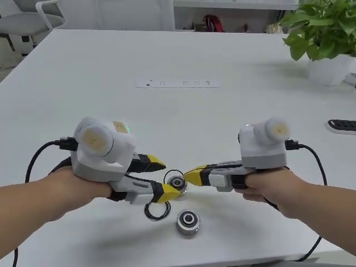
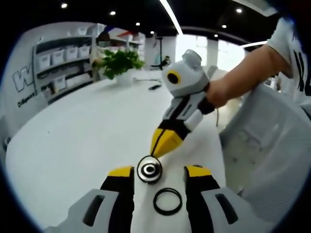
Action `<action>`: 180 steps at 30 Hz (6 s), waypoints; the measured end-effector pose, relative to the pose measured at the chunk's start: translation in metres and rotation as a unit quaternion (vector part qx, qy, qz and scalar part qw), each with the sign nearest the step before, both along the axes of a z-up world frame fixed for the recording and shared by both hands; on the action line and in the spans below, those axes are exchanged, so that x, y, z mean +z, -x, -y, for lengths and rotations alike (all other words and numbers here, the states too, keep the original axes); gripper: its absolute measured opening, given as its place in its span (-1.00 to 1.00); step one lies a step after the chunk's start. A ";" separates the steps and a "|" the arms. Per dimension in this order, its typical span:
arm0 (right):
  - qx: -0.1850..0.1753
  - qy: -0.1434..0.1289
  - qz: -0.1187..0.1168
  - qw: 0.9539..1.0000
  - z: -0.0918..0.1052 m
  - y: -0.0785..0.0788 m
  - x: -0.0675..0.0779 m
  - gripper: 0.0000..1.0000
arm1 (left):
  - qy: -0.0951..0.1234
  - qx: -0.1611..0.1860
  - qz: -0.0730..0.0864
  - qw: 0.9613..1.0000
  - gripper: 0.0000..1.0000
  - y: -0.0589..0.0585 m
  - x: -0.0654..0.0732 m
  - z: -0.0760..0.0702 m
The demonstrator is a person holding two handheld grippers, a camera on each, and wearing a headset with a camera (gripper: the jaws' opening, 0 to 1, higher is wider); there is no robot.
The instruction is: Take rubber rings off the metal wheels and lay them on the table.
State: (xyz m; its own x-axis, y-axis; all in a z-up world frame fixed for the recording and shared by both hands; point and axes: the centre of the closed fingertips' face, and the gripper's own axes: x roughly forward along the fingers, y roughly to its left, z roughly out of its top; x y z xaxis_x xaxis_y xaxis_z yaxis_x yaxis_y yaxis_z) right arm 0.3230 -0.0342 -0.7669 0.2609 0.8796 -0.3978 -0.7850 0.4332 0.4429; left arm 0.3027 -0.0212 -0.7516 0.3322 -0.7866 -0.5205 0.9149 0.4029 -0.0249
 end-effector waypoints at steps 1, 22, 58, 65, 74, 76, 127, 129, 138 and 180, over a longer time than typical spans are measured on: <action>0.000 -0.001 0.001 1.000 -0.001 0.001 0.001 -1.00 | 0.001 -0.001 0.000 1.000 -0.14 0.001 0.001 0.000; 0.014 -0.027 -0.007 1.000 -0.014 0.014 0.020 -1.00 | 0.022 -0.006 0.002 1.000 0.14 0.015 0.020 -0.013; 0.066 -0.021 -0.050 0.996 -0.029 0.035 0.005 -1.00 | 0.023 0.011 -0.004 1.000 0.33 0.035 0.016 -0.042; 0.072 -0.015 -0.059 0.996 -0.031 0.039 -0.001 -1.00 | 0.022 0.014 -0.006 1.000 0.33 0.035 0.014 -0.044; 0.072 -0.013 -0.069 0.995 -0.032 0.041 -0.006 -1.00 | 0.021 0.014 -0.007 1.000 0.34 0.036 0.012 -0.045; 0.072 -0.013 -0.072 0.995 -0.032 0.042 -0.008 -1.00 | 0.019 0.013 -0.007 1.000 0.34 0.037 0.011 -0.045; 0.072 0.037 -0.072 0.994 -0.029 0.042 -0.030 -0.85 | 0.012 0.017 -0.021 1.000 0.29 0.037 0.002 -0.049; 0.072 0.038 -0.069 0.994 -0.028 0.042 -0.030 -0.83 | 0.011 0.017 -0.021 1.000 0.29 0.037 0.002 -0.049; 0.068 0.033 -0.065 0.995 -0.025 0.040 -0.025 -0.77 | 0.010 0.017 -0.021 1.000 0.29 0.038 0.003 -0.049; 0.029 -0.008 0.061 0.998 0.022 0.026 0.050 -0.28 | 0.025 0.023 0.017 0.999 0.38 0.031 0.040 -0.055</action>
